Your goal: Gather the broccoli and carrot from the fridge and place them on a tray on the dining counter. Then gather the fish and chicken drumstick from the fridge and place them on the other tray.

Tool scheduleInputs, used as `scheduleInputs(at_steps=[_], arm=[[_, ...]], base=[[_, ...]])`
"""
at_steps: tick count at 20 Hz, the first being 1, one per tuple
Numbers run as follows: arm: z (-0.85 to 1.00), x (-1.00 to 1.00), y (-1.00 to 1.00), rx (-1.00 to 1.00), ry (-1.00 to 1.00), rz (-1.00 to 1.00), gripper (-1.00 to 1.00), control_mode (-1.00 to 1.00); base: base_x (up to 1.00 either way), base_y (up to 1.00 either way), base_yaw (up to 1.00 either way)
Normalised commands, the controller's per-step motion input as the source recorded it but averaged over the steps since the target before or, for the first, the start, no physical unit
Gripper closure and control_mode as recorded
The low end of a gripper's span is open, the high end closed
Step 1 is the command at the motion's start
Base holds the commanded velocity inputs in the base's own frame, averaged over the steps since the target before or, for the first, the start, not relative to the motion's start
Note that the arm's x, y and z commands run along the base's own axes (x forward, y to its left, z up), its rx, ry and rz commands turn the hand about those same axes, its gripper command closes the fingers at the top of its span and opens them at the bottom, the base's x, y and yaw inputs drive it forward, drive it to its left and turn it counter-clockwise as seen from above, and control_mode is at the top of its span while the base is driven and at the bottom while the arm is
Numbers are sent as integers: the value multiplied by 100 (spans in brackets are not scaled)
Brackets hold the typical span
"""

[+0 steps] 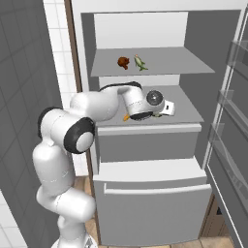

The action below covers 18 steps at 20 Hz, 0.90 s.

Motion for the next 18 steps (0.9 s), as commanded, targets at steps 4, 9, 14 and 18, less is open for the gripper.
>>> scheduleInputs(at_steps=[4,9,14,18], arm=[[81,-50,0,7,3,-7,100,-100],[53,-63,-1,10,12,-13,100,-100],[43,-70,4,6,12,-18,100,-100],[51,-82,2,8,9,-16,100,-100]], base=[[0,0,0],[0,0,0],[0,0,0],[0,0,0]])
